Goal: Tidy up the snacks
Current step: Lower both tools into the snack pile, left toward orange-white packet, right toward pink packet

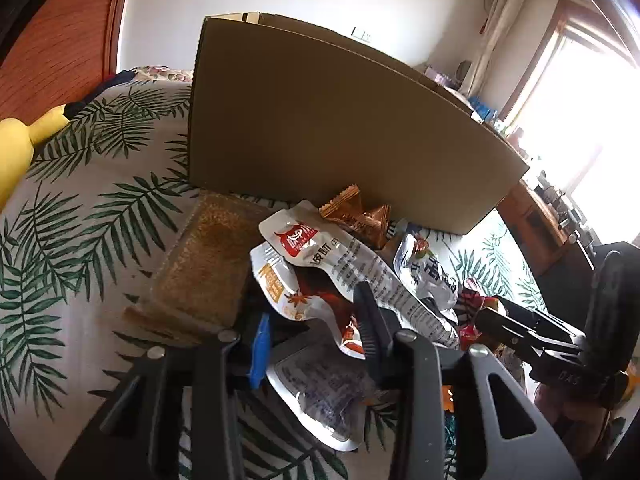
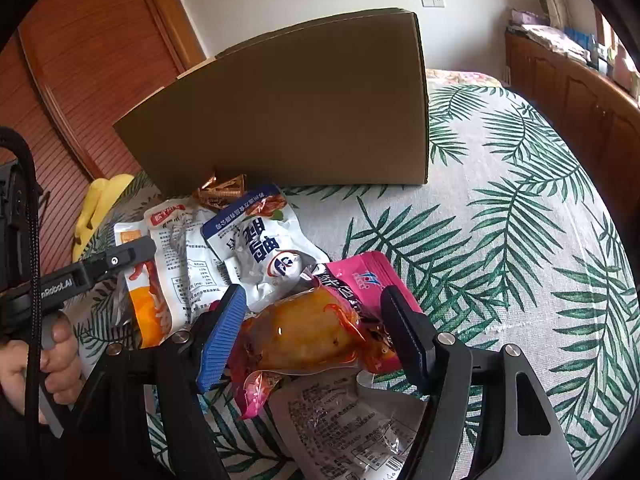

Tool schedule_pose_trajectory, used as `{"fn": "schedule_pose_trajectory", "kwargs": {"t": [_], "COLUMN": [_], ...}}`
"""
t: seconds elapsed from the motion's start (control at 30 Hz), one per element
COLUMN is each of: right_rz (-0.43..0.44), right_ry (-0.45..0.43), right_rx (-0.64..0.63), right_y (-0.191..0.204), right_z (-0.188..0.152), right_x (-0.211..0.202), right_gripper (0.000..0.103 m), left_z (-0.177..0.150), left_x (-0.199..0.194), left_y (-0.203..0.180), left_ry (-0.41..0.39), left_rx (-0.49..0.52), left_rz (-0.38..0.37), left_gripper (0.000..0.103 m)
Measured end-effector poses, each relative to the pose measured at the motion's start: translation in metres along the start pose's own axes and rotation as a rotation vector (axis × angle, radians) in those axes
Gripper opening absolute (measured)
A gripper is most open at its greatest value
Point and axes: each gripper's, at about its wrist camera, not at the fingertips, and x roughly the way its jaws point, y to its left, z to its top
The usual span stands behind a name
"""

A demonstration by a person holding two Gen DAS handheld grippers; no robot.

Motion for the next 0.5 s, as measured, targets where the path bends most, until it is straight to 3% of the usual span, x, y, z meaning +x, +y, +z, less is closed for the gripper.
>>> {"fn": "schedule_pose_trajectory", "kwargs": {"t": [0.1,0.3,0.5], "right_rz": [-0.005,-0.026,-0.014], "right_ry": [-0.007,-0.065,-0.081], "right_rx": [-0.003,-0.029,-0.043], "right_y": [0.0,0.004,0.007], "right_z": [0.0,-0.001,-0.01], "right_x": [-0.002,-0.028,-0.044], "right_gripper": [0.07,0.07,0.07], "left_z": [-0.002,-0.001,0.001], "left_x": [-0.002,-0.012,-0.03], "left_y": [0.003,0.007,0.01], "left_ry": [-0.015,-0.051,-0.105], "left_rx": [-0.008,-0.028,-0.034], "left_rz": [-0.017,-0.048,-0.067], "left_gripper": [0.032,0.014,0.011]}}
